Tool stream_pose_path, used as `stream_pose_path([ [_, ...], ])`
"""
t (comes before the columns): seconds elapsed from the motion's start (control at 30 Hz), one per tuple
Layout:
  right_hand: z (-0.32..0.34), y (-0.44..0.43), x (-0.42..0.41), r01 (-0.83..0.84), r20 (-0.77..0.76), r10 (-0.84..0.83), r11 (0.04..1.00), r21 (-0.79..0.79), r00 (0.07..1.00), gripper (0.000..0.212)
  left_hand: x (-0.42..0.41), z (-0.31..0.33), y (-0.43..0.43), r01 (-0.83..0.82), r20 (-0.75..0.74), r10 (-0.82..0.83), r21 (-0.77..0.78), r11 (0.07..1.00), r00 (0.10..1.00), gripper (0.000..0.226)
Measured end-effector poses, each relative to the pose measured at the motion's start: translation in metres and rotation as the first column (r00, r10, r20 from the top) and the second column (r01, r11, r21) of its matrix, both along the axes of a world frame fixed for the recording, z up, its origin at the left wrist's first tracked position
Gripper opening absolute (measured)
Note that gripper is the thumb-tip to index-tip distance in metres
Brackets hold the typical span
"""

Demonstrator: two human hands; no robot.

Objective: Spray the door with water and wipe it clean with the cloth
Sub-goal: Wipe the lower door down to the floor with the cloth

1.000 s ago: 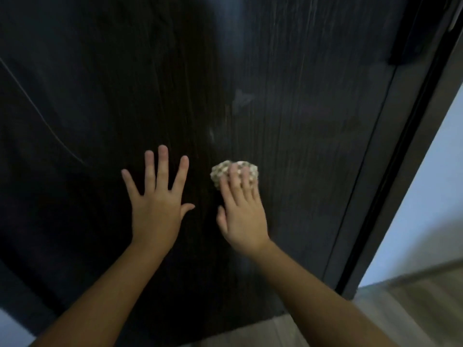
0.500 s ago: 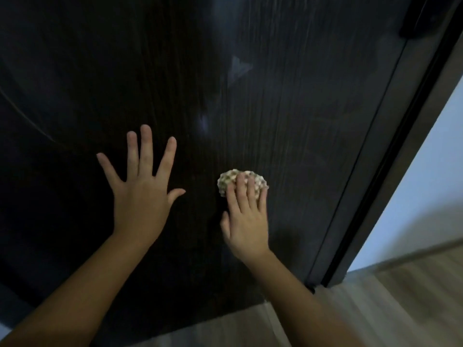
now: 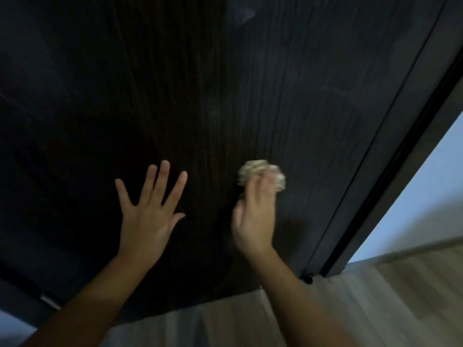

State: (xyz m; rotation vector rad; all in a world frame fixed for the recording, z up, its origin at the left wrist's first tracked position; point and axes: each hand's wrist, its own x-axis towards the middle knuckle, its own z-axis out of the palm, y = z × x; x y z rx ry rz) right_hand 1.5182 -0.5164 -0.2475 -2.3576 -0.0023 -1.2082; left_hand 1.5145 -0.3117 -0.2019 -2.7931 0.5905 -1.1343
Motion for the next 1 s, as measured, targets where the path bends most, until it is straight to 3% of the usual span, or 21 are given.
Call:
stream_pose_path([
  [0.03, 0.000, -0.020, 0.003, 0.064, -0.007, -0.063, 0.982, 0.179, 0.998, 0.065, 0.000, -0.001, -0.001, 0.000, 0.005, 0.000, -0.009, 1.000, 1.000, 0.104],
  [0.1, 0.005, -0.053, 0.014, 0.134, -0.026, -0.145, 0.812, 0.569, 0.989, 0.065, -0.001, -0.003, -0.004, -0.006, 0.009, 0.006, -0.033, 0.999, 1.000, 0.102],
  [0.17, 0.010, -0.053, 0.020, 0.174, -0.073, -0.179, 0.651, 0.739, 0.981, 0.067, -0.004, -0.008, -0.008, -0.013, -0.001, 0.013, -0.060, 0.998, 1.000, 0.099],
  [0.2, 0.009, -0.039, 0.019, 0.189, -0.099, -0.171, 0.667, 0.721, 0.980, 0.067, -0.006, -0.011, -0.010, -0.019, -0.010, 0.019, -0.077, 0.997, 1.000, 0.097],
  [0.23, 0.002, -0.020, 0.014, 0.171, -0.099, -0.140, 0.756, 0.632, 0.985, 0.067, -0.007, -0.014, -0.013, -0.029, -0.021, 0.027, -0.094, 0.995, 0.999, 0.095],
  [0.3, -0.021, 0.025, -0.007, 0.007, -0.084, 0.017, 0.960, 0.281, 0.996, 0.068, -0.009, -0.020, -0.017, -0.055, -0.040, 0.051, -0.129, 0.990, 0.998, 0.094],
  [0.37, -0.045, 0.044, -0.023, -0.111, -0.114, 0.106, 0.993, -0.039, 0.988, 0.066, -0.011, -0.026, -0.018, -0.086, -0.051, 0.079, -0.162, 0.983, 0.996, 0.095],
  [0.4, -0.051, 0.035, -0.018, -0.092, -0.108, 0.084, 0.993, -0.074, 0.991, 0.065, -0.012, -0.029, -0.017, -0.095, -0.052, 0.087, -0.181, 0.979, 0.995, 0.095],
  [0.43, -0.053, 0.022, -0.012, -0.043, -0.097, 0.043, 0.999, 0.003, 0.994, 0.064, -0.014, -0.032, -0.015, -0.101, -0.052, 0.092, -0.200, 0.975, 0.994, 0.094],
  [0.47, -0.053, 0.006, -0.005, 0.034, -0.102, -0.014, 0.980, 0.194, 0.995, 0.064, -0.015, -0.034, -0.014, -0.105, -0.055, 0.096, -0.217, 0.971, 0.994, 0.093],
  [0.5, -0.049, -0.012, 0.001, 0.120, -0.119, -0.077, 0.899, 0.421, 0.990, 0.063, -0.017, -0.037, -0.013, -0.110, -0.062, 0.098, -0.230, 0.967, 0.993, 0.093],
  [0.53, -0.043, -0.028, 0.002, 0.180, -0.155, -0.105, 0.759, 0.626, 0.982, 0.059, -0.019, -0.041, -0.012, -0.114, -0.071, 0.099, -0.243, 0.963, 0.993, 0.093],
  [0.6, -0.037, -0.038, 0.002, 0.217, -0.240, -0.021, 0.512, 0.831, 0.970, 0.055, -0.026, -0.054, -0.014, -0.118, -0.101, 0.094, -0.266, 0.957, 0.990, 0.093],
  [0.63, -0.035, -0.025, -0.001, 0.193, -0.238, 0.027, 0.501, 0.844, 0.971, 0.056, -0.030, -0.063, -0.015, -0.120, -0.120, 0.090, -0.274, 0.954, 0.989, 0.094],
  [0.7, -0.038, 0.021, -0.013, 0.063, -0.139, 0.064, 0.657, 0.751, 0.988, 0.063, -0.036, -0.080, -0.013, -0.147, -0.157, 0.106, -0.277, 0.950, 0.982, 0.096],
  [0.77, -0.059, 0.064, -0.029, -0.068, -0.150, 0.160, 0.871, 0.486, 0.976, 0.072, -0.038, -0.091, -0.010, -0.191, -0.196, 0.142, -0.263, 0.946, 0.970, 0.099],
  [0.87, -0.085, 0.052, -0.031, -0.065, -0.261, 0.133, 0.965, 0.254, 0.956, 0.072, -0.035, -0.089, -0.001, -0.231, -0.218, 0.172, -0.282, 0.931, 0.961, 0.099],
  [0.93, -0.079, 0.018, -0.020, 0.048, -0.219, 0.049, 0.908, 0.416, 0.974, 0.072, -0.033, -0.087, 0.002, -0.245, -0.242, 0.178, -0.284, 0.927, 0.954, 0.099],
  [1.0, -0.060, -0.019, -0.003, 0.149, -0.208, 0.009, 0.667, 0.730, 0.978, 0.068, -0.033, -0.092, 0.003, -0.254, -0.266, 0.184, -0.260, 0.931, 0.946, 0.099],
])
